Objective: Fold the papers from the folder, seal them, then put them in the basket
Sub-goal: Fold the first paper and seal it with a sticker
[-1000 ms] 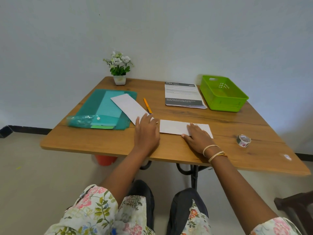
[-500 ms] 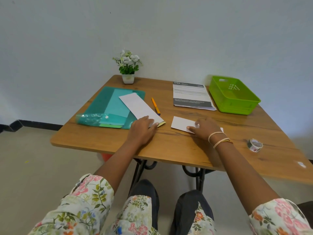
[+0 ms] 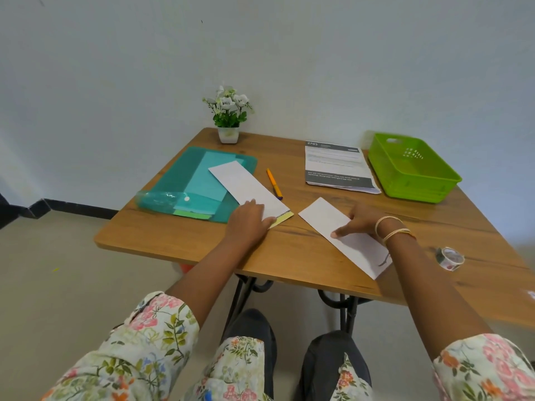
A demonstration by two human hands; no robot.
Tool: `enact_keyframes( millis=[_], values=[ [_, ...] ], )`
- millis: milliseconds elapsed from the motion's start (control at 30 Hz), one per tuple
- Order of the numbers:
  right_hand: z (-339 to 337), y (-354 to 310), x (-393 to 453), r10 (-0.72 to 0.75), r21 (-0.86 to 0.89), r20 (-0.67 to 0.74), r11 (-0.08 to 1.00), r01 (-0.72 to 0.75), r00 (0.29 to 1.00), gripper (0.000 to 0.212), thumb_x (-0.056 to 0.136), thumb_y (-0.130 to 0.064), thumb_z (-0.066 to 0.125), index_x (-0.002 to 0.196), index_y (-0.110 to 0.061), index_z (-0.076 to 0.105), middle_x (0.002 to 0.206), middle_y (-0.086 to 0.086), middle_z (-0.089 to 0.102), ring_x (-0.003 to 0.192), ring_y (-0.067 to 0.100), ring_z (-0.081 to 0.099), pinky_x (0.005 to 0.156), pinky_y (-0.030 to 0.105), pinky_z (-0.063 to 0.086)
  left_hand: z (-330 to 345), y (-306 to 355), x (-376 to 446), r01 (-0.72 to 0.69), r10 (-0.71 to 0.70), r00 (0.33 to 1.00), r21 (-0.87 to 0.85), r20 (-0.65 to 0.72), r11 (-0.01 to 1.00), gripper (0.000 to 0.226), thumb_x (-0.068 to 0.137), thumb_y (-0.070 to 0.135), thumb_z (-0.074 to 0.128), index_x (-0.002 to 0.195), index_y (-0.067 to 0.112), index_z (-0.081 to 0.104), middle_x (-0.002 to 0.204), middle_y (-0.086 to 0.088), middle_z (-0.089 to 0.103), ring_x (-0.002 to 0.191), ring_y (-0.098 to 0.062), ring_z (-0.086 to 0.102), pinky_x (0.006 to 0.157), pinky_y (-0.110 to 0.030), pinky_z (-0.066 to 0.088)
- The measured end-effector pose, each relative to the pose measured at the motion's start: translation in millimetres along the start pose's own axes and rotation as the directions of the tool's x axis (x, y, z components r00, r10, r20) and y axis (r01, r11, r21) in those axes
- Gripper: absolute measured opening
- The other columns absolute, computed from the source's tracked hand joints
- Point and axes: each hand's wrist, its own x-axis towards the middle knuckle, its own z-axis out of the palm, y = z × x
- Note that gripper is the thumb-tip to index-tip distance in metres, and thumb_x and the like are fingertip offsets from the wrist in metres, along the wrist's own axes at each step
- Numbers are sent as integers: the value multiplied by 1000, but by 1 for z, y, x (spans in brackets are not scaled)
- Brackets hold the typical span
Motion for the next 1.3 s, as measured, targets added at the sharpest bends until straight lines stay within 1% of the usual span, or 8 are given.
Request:
enact_keyframes(
  millis=[100,233,400,567,667,967,1133,1300],
  values=[
    [4,-5,-4,-34,-2,-18,999,34,999,48,68,-50,80,64,-17,46,69,0,47,66,15,45,52,25,29,-11,4,8,-11,10,999,54,32,998,35,88,49,56,86,14,57,98,-8,65,88,-23,58,65,-30,42],
    [9,-11,-15,-128,32,-126,991,133,984,43,69,-45,80,63,-16,49,68,1,50,71,20,48,52,27,28,-22,17,9,-37,32,998,92,52,995,28,84,38,63,78,13,51,85,-5,60,81,-22,54,63,-28,39],
    [21,-22,-24,-160,236,-178,951,200,971,38,76,-39,76,100,-13,63,98,7,61,81,19,53,56,25,34,-24,28,5,-29,26,999,67,45,997,34,80,17,62,58,15,36,70,-7,49,69,-22,47,56,-29,33],
    [23,-37,-38,-93,514,-215,836,194,972,50,83,-30,71,126,-11,56,118,11,60,87,21,54,67,27,42,-16,29,0,14,-14,999,-3,-47,1000,12,84,19,61,76,12,58,82,-9,65,79,-25,61,57,-28,39],
    [16,-45,-46,-60,604,-197,779,170,979,45,86,-28,68,126,-12,54,116,11,61,74,15,54,58,23,40,-12,28,-4,17,-20,994,-30,-104,999,12,88,21,58,85,13,67,84,-7,67,78,-23,62,55,-27,38],
    [17,-59,-47,-89,379,81,924,52,993,59,77,-26,77,127,-16,48,113,10,61,98,27,62,92,41,53,-8,25,-2,13,-19,989,-41,-145,999,17,89,20,55,77,12,63,76,-7,65,71,-23,60,55,-31,45],
    [18,-62,-46,-55,414,98,910,9,994,53,80,-29,74,125,-14,51,103,8,62,84,21,62,78,30,52,-9,23,0,20,-48,980,-142,-194,990,16,88,22,58,85,12,70,84,-6,70,77,-22,63,60,-33,54],
    [20,-67,-46,-69,464,115,886,8,991,53,81,-30,73,126,-11,54,101,8,62,82,19,60,79,29,49,-12,26,-5,-61,22,971,-156,-240,986,19,90,21,58,95,10,73,98,-6,70,85,-19,63,57,-24,44]
  ],
)
